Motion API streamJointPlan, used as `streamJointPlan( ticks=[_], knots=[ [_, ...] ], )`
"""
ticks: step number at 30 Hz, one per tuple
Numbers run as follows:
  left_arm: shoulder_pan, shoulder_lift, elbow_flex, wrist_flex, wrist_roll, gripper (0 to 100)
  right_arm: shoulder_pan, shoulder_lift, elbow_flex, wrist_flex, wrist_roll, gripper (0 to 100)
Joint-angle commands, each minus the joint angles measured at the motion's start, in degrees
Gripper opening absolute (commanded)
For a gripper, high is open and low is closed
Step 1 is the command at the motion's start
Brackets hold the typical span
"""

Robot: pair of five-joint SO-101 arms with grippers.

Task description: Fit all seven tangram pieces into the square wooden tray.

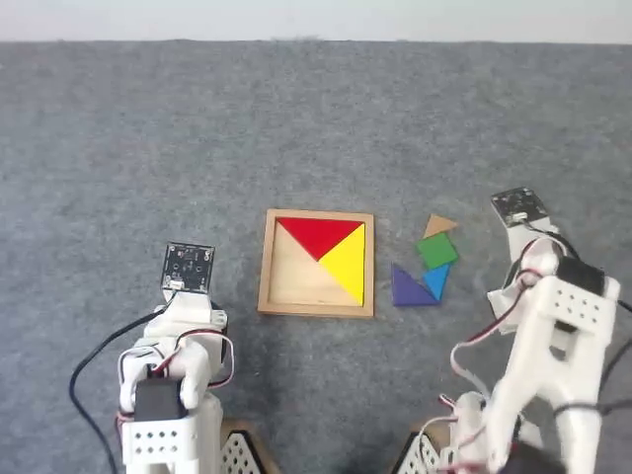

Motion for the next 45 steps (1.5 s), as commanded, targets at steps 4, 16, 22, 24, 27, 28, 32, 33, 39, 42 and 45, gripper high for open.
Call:
streamJointPlan(
  ticks=[4,16,22,24,27,28,32,33,39,42,45],
  knots=[
    [0.35,-0.97,-0.57,0.18,-0.09,2,1.1,13.32,-3.43,-9.45,1.76,22.9],
    [0.35,-0.97,-0.57,0.18,-0.09,2,1.27,17.8,-3.25,-13.05,1.67,23.0],
    [0.35,-0.97,-0.57,0.18,-0.09,2,1.01,17.45,-3.08,-12.62,1.76,20.3],
    [0.35,-0.97,-0.57,0.18,-0.09,2,0.92,18.33,-3.08,-12.7,1.85,15.2],
    [0.35,-0.97,-0.57,0.18,-0.09,2,0.84,19.56,-3.08,-13.49,1.85,10.0],
    [0.35,-0.97,-0.57,0.18,-0.09,2,0.84,19.65,-3.08,-13.41,1.76,9.1],
    [0.35,-0.97,-0.57,0.18,-0.09,2,1.1,19.12,-3.78,-11.3,0.26,7.6],
    [0.35,-0.97,-0.57,0.18,-0.09,2,1.1,18.68,-4.84,-9.98,-0.97,7.6],
    [0.35,-0.97,-0.57,0.18,-0.09,2,-1.36,12.44,-11.08,0.75,-5.36,7.6],
    [0.35,-0.97,-0.57,0.18,-0.09,2,-6.02,7.52,-12.84,5.67,-8.53,7.5],
    [0.35,-0.97,-0.57,0.18,-0.09,2,-12.97,2.42,-14.59,10.24,-12.66,7.5]
  ],
)
